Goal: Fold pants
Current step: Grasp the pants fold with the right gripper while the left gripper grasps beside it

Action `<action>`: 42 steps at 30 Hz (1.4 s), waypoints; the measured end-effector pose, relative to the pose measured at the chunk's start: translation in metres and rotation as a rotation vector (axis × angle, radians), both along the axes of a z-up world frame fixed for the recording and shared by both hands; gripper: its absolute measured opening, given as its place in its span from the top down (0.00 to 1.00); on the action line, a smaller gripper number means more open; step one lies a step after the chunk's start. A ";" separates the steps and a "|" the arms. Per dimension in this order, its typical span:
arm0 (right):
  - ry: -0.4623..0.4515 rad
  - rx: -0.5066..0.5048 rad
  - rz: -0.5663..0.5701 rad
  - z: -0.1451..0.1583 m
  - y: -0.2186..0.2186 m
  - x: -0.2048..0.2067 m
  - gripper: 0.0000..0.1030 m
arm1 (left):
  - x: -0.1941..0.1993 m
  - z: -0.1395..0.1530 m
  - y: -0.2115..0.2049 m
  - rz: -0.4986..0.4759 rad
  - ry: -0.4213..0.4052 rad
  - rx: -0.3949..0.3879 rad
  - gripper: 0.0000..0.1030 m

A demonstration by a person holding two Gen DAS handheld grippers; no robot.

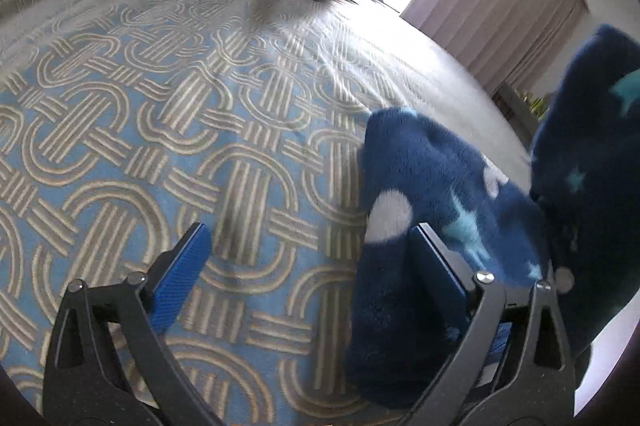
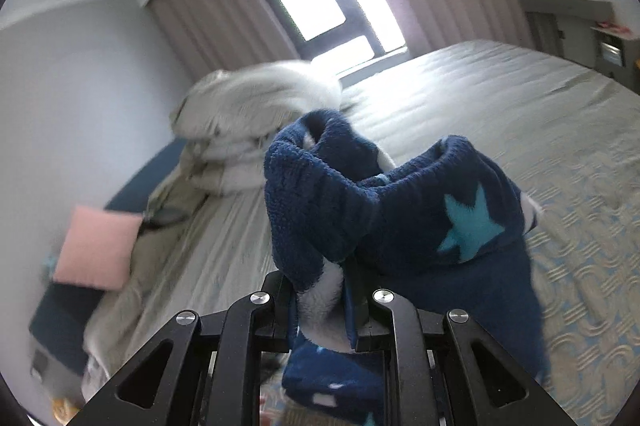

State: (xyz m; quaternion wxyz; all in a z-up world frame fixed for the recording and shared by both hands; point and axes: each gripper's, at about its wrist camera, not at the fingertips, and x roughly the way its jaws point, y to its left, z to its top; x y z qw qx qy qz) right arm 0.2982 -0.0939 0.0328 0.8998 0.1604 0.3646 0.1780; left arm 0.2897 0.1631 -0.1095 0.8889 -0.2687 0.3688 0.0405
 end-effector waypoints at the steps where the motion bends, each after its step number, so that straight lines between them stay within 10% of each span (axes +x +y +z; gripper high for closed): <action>1: 0.002 -0.025 0.030 -0.005 0.013 0.000 0.83 | -0.003 0.002 0.005 0.021 -0.020 -0.017 0.05; 13: 0.210 -0.230 0.242 -0.100 0.103 0.010 0.79 | -0.037 -0.006 0.065 0.275 -0.134 -0.211 0.05; 19: 0.216 -0.147 0.371 -0.090 0.105 -0.003 0.22 | -0.036 0.000 0.061 0.226 -0.166 -0.210 0.05; 22: 0.173 -0.156 0.404 -0.073 0.101 -0.018 0.21 | -0.035 0.007 0.062 0.205 -0.200 -0.216 0.05; 29: 0.083 -0.032 0.196 -0.035 0.032 -0.015 0.32 | 0.000 0.045 0.052 0.070 -0.240 -0.203 0.34; 35: 0.191 -0.071 0.051 -0.037 0.044 0.043 0.40 | 0.068 0.029 0.056 -0.079 -0.025 -0.268 0.35; 42: 0.325 -0.235 -0.126 -0.092 0.088 0.100 0.31 | 0.059 -0.004 0.055 -0.142 0.001 -0.304 0.30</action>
